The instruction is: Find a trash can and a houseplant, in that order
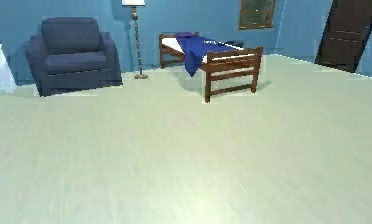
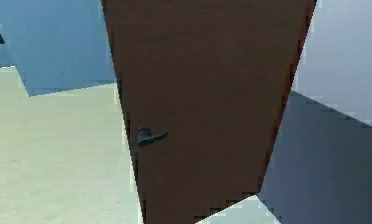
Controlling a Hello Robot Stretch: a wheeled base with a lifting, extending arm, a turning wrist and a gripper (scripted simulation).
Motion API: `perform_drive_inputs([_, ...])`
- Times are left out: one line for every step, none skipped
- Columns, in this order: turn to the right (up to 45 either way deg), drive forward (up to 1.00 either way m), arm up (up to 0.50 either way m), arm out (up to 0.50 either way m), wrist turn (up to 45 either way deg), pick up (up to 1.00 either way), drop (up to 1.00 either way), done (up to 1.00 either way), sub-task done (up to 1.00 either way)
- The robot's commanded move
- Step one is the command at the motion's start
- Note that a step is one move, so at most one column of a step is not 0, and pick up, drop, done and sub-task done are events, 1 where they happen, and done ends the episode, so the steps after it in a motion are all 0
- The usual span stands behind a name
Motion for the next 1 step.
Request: perform_drive_inputs([30.0, 0.00, 0.00, 0.00, 0.0, 0.00, 0.00, 0.00, 0.00])
